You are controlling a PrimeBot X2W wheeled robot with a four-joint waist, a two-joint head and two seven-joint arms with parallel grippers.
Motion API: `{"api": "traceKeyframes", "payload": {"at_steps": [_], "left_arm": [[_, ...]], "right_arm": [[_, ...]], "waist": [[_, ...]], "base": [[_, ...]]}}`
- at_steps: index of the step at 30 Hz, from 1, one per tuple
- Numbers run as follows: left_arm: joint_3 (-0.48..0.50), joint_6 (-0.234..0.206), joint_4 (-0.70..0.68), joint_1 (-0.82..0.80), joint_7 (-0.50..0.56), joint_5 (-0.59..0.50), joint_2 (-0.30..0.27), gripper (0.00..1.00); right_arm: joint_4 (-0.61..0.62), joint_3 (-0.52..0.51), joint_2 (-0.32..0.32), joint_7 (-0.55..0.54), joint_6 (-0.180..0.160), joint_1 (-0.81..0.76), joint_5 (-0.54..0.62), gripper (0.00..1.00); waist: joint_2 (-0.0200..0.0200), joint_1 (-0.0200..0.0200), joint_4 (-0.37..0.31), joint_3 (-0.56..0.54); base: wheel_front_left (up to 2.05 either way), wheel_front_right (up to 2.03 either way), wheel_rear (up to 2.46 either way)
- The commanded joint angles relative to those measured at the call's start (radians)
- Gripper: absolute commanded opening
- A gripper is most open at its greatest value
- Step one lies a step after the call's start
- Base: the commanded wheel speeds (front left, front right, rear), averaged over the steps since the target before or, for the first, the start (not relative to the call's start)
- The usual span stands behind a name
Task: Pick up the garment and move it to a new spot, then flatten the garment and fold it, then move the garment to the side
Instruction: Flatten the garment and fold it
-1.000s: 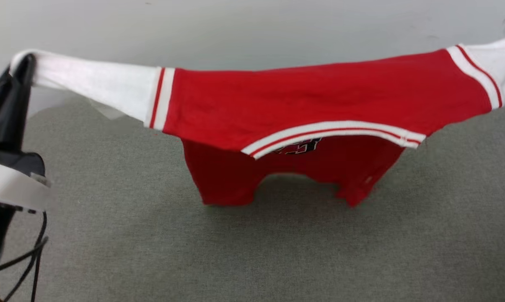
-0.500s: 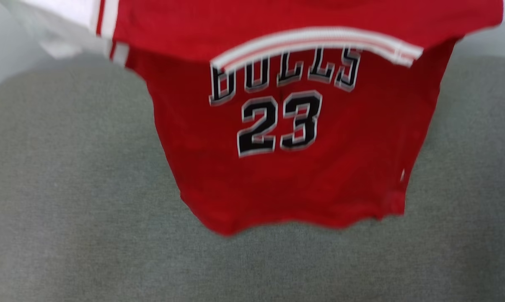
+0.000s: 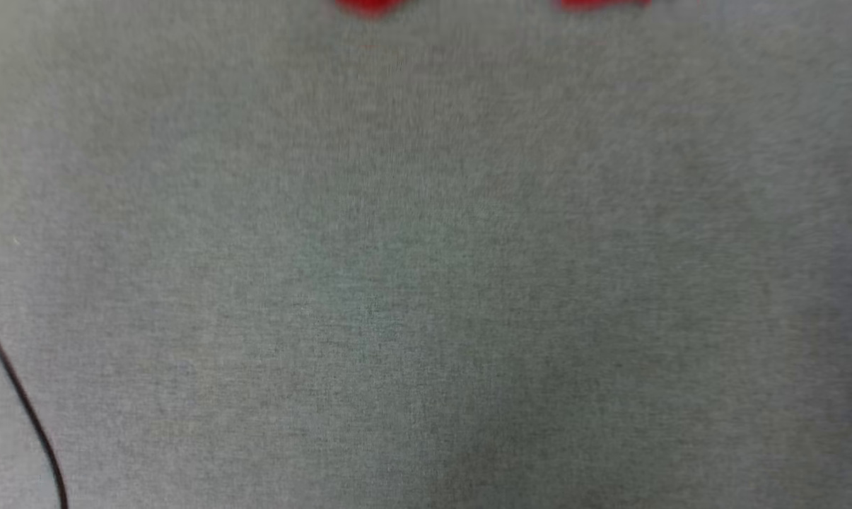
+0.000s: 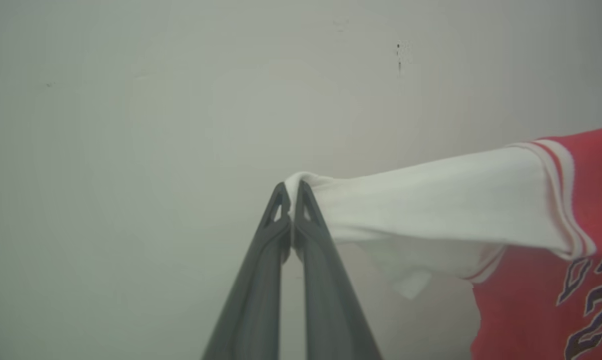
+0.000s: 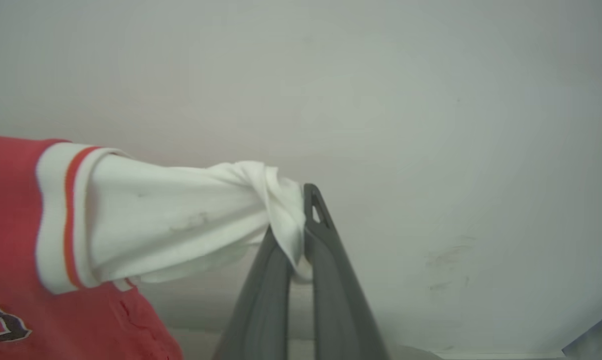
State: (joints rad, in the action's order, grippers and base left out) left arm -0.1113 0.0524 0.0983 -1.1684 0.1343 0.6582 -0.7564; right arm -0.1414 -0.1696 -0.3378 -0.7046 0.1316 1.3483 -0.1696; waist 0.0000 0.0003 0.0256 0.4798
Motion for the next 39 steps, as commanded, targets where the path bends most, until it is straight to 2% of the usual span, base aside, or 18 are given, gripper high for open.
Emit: {"api": "traceKeyframes", "payload": {"at_steps": [1,8,15,21,27,31,36,39], "left_arm": [[-0.002,0.001,0.035,-0.046,-0.022,-0.014,0.008,0.00],[-0.056,0.031,0.251,-0.215,-0.160,-0.064,0.083,0.00],[-0.118,0.058,0.400,-0.139,-0.252,-0.051,0.156,0.00],[-0.161,0.067,0.461,0.049,-0.318,-0.027,0.203,0.00],[-0.193,0.064,0.481,0.298,-0.337,0.002,0.236,0.00],[-0.206,0.054,0.475,0.460,-0.308,0.031,0.238,0.00],[-0.225,0.035,0.424,0.648,-0.238,0.060,0.214,0.00],[-0.224,0.008,0.384,0.747,-0.209,0.086,0.211,0.00]], "right_arm": [[-0.027,-0.012,-0.002,0.030,-0.002,0.036,0.024,0.00],[-0.223,-0.044,0.033,0.211,-0.002,0.157,0.119,0.00],[-0.338,0.002,0.042,0.275,-0.002,0.051,0.104,0.00],[-0.410,0.004,0.037,0.278,-0.002,-0.110,0.058,0.00],[-0.475,-0.002,0.036,0.224,-0.002,-0.321,0.006,0.00],[-0.495,-0.022,0.031,0.162,-0.002,-0.469,-0.054,0.00],[-0.486,-0.060,0.015,0.110,-0.002,-0.635,-0.119,0.00],[-0.480,-0.080,0.018,0.085,-0.002,-0.721,-0.152,0.00]], "waist": [[0.0000,-0.0003,0.026,0.087],[0.0000,-0.0003,0.049,0.153],[0.0000,-0.0003,0.060,0.132],[0.0000,-0.0003,0.064,0.043],[0.0000,-0.0003,0.064,-0.091],[0.0000,-0.0003,0.067,-0.172],[0.0000,-0.0003,0.067,-0.250],[0.0000,-0.0003,0.064,-0.288]], "base": [[0.00,0.00,0.00],[0.00,0.00,0.00],[0.00,0.00,0.00],[0.00,0.00,0.00],[0.00,0.00,0.00],[0.00,0.00,0.00],[0.00,0.00,0.00],[0.00,0.00,0.00]]}}
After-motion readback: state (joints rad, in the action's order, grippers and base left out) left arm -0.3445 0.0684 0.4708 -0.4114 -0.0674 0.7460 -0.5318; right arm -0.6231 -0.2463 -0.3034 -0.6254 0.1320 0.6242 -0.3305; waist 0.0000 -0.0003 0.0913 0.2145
